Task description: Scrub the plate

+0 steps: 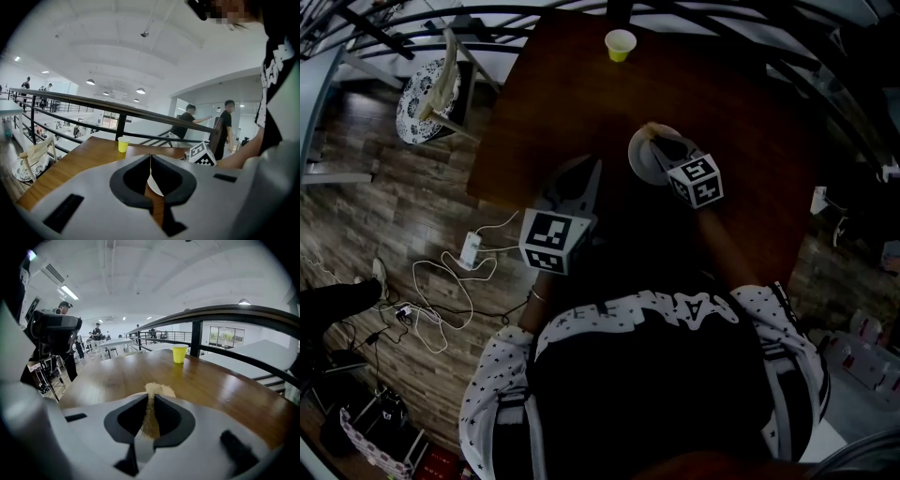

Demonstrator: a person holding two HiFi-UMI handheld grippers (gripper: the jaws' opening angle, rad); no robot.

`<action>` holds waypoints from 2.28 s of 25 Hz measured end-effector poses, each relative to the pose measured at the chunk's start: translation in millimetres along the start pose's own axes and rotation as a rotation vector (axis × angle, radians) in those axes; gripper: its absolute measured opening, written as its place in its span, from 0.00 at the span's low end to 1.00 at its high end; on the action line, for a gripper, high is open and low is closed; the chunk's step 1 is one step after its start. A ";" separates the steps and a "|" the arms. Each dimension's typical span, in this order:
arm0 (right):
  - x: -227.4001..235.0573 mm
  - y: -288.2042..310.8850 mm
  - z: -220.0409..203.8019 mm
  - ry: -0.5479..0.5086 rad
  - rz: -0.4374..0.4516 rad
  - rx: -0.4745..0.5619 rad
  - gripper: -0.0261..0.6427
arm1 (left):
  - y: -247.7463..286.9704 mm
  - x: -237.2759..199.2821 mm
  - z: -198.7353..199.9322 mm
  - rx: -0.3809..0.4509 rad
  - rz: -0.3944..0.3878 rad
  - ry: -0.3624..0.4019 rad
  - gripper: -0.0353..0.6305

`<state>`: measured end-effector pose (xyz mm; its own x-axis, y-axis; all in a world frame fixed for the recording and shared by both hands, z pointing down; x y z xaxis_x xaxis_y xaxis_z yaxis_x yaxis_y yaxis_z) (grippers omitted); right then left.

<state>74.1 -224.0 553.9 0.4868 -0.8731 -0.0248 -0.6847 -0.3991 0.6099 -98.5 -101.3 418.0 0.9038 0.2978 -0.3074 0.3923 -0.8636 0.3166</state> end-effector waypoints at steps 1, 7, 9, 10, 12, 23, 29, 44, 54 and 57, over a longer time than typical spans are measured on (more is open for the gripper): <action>-0.1 -0.2 0.2 -0.002 0.001 0.001 0.11 | -0.1 0.4 0.3 0.000 0.000 0.000 0.08; -6.4 -5.3 -2.0 -0.007 0.006 -0.010 0.11 | -4.0 5.1 0.8 0.005 -0.004 0.000 0.08; -7.8 -5.1 -1.3 -0.019 0.005 -0.010 0.11 | -5.0 4.5 1.1 0.006 -0.005 0.000 0.08; -8.5 -4.9 -0.1 -0.021 0.007 -0.012 0.11 | -5.2 3.6 1.9 0.006 -0.005 0.000 0.08; -10.8 -5.6 3.2 -0.018 0.017 -0.022 0.11 | -4.9 2.1 3.9 0.008 -0.005 0.000 0.08; -22.8 -11.2 -2.8 -0.030 0.031 -0.038 0.11 | -7.0 8.2 1.5 0.013 -0.016 0.008 0.08; -29.0 -14.1 -2.1 -0.032 0.034 -0.044 0.11 | -10.6 8.3 3.0 0.015 -0.021 0.011 0.08; -44.6 -18.2 -5.4 -0.044 0.052 -0.040 0.11 | -17.7 12.3 -0.3 0.021 -0.025 0.016 0.08; -51.3 -20.7 -6.4 -0.048 0.061 -0.042 0.11 | -18.8 14.5 -0.2 0.021 -0.032 0.015 0.08; -52.8 -22.0 -7.7 -0.047 0.065 -0.040 0.11 | -18.9 16.2 -1.3 0.022 -0.032 0.016 0.08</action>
<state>67.6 -167.0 547.8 0.4153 -0.9095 -0.0208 -0.6913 -0.3304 0.6426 -91.1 -79.6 408.2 0.8935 0.3315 -0.3030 0.4173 -0.8621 0.2874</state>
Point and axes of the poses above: the fingertips, and each gripper's own axes: y forward along the fingers, x to its right, z out of its top, the point moved 6 cm from there along -y, backward along the fingers, and after that the axes turned 5 degrees about -y, right-handed, at the moved point
